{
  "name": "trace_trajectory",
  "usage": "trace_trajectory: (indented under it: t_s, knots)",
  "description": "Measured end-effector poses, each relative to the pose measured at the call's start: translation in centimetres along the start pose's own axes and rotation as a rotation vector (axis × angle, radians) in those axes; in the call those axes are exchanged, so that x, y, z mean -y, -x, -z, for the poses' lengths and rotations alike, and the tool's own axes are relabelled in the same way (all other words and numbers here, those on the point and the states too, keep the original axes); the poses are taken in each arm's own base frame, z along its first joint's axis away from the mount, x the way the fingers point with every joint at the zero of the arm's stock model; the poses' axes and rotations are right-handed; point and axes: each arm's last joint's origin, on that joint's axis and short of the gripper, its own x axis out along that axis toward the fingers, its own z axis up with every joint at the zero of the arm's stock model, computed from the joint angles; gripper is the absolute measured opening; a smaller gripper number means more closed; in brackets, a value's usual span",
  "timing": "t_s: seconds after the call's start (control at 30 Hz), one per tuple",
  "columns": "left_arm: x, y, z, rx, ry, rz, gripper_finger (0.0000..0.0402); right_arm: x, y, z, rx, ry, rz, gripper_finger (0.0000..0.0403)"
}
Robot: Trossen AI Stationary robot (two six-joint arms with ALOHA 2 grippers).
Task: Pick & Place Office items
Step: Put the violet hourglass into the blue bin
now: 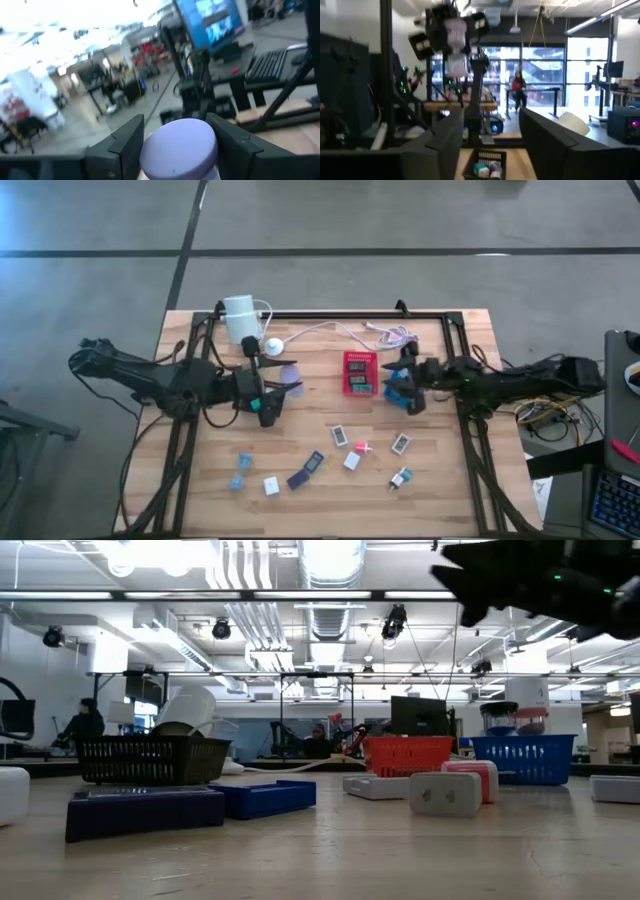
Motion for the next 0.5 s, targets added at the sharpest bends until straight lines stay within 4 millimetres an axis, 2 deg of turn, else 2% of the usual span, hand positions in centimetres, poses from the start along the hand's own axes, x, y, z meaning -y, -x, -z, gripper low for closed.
trace_trajectory:
  t_s: [0.17,0.33,0.5]
  knots:
    - [-1.1,-0.8,0.1,0.058,0.01,0.004,0.0194,0.2,-4.0,0.5,-0.063,0.055,-0.12,0.0237]
    - [-2.4,-1.5,0.7,0.075,0.052,0.027,0.0194,0.7,-7.2,0.7,-0.075,0.094,-0.119,0.0266]
    - [-3.0,-2.1,0.4,0.176,0.07,0.019,0.0194,1.1,-10.0,0.1,-0.041,0.107,-0.119,0.0282]
